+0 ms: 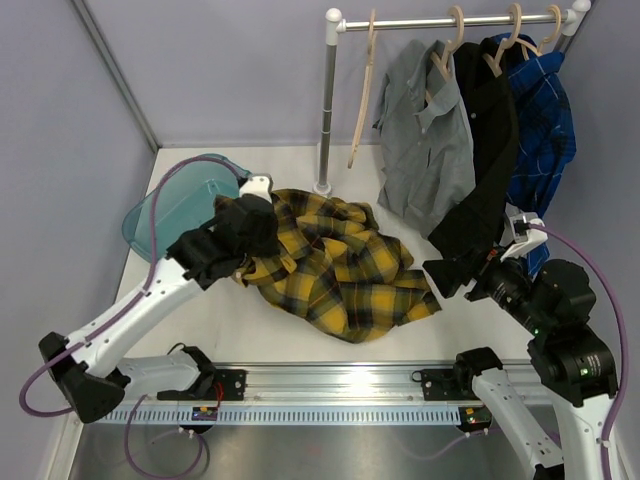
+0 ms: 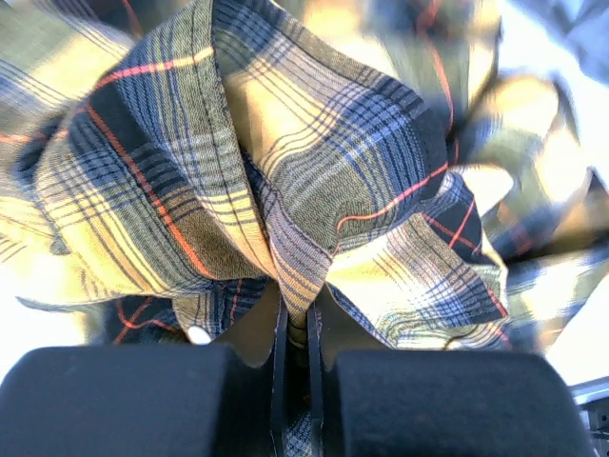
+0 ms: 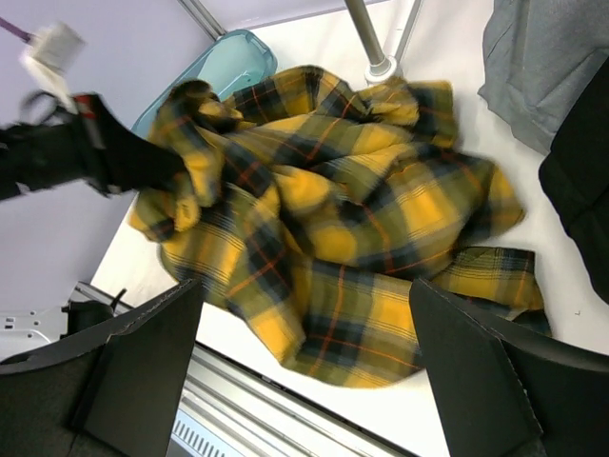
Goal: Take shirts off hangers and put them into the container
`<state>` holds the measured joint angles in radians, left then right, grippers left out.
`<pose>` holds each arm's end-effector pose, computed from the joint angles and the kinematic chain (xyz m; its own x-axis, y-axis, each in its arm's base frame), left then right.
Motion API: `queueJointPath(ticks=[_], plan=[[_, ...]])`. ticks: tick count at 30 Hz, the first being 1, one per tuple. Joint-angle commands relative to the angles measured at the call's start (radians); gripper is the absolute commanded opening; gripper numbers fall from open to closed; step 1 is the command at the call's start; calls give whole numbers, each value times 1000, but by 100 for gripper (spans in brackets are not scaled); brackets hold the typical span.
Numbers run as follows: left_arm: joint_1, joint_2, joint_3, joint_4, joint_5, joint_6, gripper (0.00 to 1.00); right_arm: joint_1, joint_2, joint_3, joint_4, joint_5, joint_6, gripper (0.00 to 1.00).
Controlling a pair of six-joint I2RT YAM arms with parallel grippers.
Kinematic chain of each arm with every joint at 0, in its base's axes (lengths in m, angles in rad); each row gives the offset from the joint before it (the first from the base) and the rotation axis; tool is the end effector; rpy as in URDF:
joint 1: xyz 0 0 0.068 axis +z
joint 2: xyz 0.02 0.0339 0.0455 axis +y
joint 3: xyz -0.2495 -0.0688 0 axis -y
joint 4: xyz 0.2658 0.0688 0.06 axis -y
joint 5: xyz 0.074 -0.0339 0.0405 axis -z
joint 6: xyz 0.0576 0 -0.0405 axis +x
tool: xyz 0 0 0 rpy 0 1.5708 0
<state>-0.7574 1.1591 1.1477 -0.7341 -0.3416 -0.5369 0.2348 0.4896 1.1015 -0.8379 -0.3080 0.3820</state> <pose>0.2173 -0.1789 0.3121 -0.6632 -0.0362 -0.7476 0.1505 0.9720 -0.1805 0.1015 0.0422 0.4037 -0.3920 0.2715 -0.8790 -0.3911 0.8156 0.4263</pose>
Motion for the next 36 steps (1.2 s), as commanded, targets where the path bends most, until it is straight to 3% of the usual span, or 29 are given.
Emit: queueJointPath(ticks=[1,5,12,18,21,24,31,33,36], plan=[[30,-70,171,-146,-129,77,0,-3,-6,40,-13,-32,8,99],[102,-53,442,-269,-229,149,0,-2,1,57,-10,-37,8,99],[213,80,838,-298,-388,317,0,-3,32,104,-7,-42,-6,99],[327,220,1027,-280,-415,413,0,-2,46,120,-1,-52,-17,99],[442,247,989,-226,-321,411,0,-2,44,110,5,-52,-20,99],[535,249,855,-139,-217,382,0,-3,37,86,20,-62,-18,99],[696,254,477,144,-181,266,0,-3,18,24,45,-77,-14,99],[756,269,297,254,-195,191,0,-3,12,5,60,-92,-11,100],[834,342,215,338,-214,134,0,-3,3,-6,62,-95,-9,99]])
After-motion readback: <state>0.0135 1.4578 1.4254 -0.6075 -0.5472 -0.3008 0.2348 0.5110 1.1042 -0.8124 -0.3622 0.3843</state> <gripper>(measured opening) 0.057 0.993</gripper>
